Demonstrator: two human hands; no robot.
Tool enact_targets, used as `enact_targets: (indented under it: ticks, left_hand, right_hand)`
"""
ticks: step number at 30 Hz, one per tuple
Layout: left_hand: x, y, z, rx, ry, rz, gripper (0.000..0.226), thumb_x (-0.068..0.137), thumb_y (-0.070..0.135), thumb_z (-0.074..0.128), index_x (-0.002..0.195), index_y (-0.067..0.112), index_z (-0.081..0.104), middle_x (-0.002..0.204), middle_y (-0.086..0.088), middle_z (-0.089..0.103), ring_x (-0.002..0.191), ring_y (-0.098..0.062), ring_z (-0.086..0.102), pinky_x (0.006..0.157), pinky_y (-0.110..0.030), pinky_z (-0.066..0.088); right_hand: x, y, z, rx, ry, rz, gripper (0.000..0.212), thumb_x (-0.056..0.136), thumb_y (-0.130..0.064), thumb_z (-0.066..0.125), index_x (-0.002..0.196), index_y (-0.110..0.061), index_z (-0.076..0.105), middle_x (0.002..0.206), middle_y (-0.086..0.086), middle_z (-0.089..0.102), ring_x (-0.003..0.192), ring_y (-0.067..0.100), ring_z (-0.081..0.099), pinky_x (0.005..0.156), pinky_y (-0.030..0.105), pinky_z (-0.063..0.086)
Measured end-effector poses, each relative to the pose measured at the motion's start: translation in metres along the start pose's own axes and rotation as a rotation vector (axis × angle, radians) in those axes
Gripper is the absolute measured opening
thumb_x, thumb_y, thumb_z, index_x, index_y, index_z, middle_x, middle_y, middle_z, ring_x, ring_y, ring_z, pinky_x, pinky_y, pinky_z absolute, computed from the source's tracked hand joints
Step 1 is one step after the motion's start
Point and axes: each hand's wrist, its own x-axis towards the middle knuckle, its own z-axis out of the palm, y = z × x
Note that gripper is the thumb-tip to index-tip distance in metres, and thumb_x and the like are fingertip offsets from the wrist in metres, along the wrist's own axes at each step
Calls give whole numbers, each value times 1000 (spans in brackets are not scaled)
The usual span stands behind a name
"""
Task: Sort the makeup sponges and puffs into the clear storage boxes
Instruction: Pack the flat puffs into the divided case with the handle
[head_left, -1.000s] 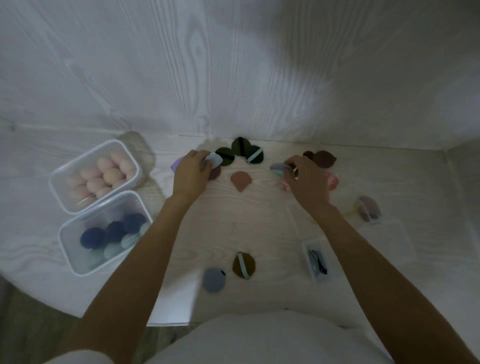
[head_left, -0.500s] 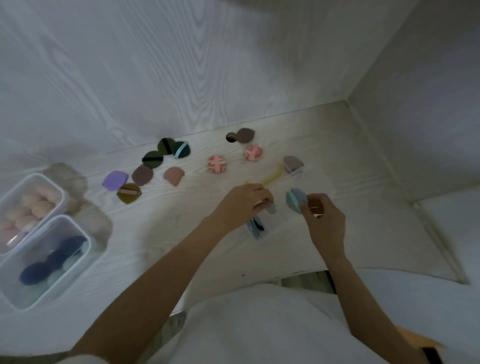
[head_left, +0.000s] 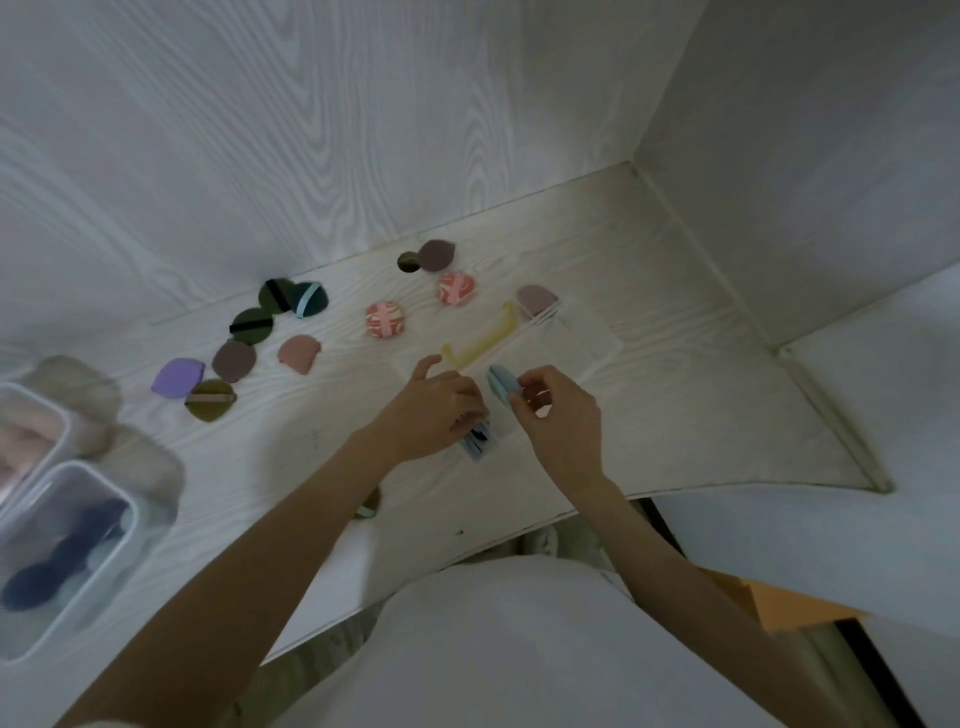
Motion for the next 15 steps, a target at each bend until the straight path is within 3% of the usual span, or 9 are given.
enact_targets:
  ticks: [6,12,15]
  left_hand:
    - [1,0,2,-42,32,38,10,80,13,68,86,20,71,90,2,69,84,-19,66,103,-47,29]
    - [-5,0,5,-170,105,16,13,82,11,64,94,15,62,90,-1,69,88,-21,65,104,-42,29]
    - [-16,4,0,-218,216,-59,15,86,23,55,96,16,63,93,0,68,89,-20,60,89,-32,39]
  right_hand:
    - [-5,5,16,-192,-36,8,14,81,-22,70,87,-15,60,78,-3,64,66,11,53,55,23,38]
    - [0,8,35,-490,-73,-147,21,59,-15,86,64,-17,66,62,-1,58,62,17,55,48,22,38]
    - [-1,16,32,-408,-106,-139,9,68,-17,81,69,-14,73,71,6,57,69,24,54,56,27,47]
